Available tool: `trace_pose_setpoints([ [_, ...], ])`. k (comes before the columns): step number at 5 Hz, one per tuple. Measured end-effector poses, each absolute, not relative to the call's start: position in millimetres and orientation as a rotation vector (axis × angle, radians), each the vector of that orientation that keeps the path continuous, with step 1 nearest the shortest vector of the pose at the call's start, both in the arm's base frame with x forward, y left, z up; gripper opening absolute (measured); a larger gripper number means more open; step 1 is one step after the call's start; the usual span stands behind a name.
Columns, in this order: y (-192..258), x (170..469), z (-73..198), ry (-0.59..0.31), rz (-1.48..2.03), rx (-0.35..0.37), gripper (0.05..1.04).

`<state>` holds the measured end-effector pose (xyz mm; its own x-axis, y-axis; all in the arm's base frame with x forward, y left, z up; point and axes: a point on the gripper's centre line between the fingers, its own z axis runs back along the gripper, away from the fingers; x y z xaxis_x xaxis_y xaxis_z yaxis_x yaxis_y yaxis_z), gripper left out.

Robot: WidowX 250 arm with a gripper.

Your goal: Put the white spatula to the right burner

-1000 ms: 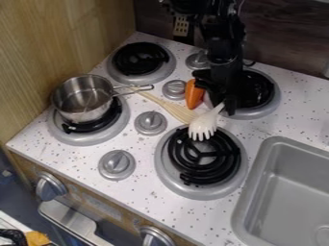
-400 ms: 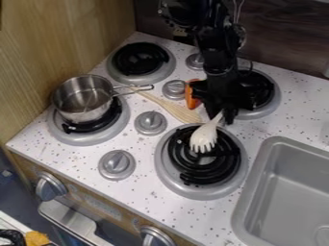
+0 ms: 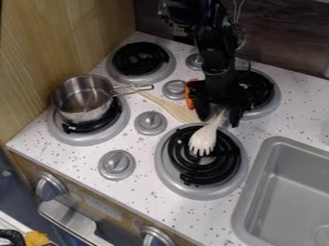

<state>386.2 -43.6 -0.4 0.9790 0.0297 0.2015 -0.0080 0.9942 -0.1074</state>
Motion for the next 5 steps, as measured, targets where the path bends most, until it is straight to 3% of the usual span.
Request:
trace_pose_setpoints([
  [1,-48.1,389.5,18.8,-0.245,0.06,-0.097,1.004],
  [3,-49.6,392.1,57.8,-0.416,0.204,-0.053,1.0],
  [5,-19.7,378.4,62.3,-0.597,0.377,0.032,1.0],
])
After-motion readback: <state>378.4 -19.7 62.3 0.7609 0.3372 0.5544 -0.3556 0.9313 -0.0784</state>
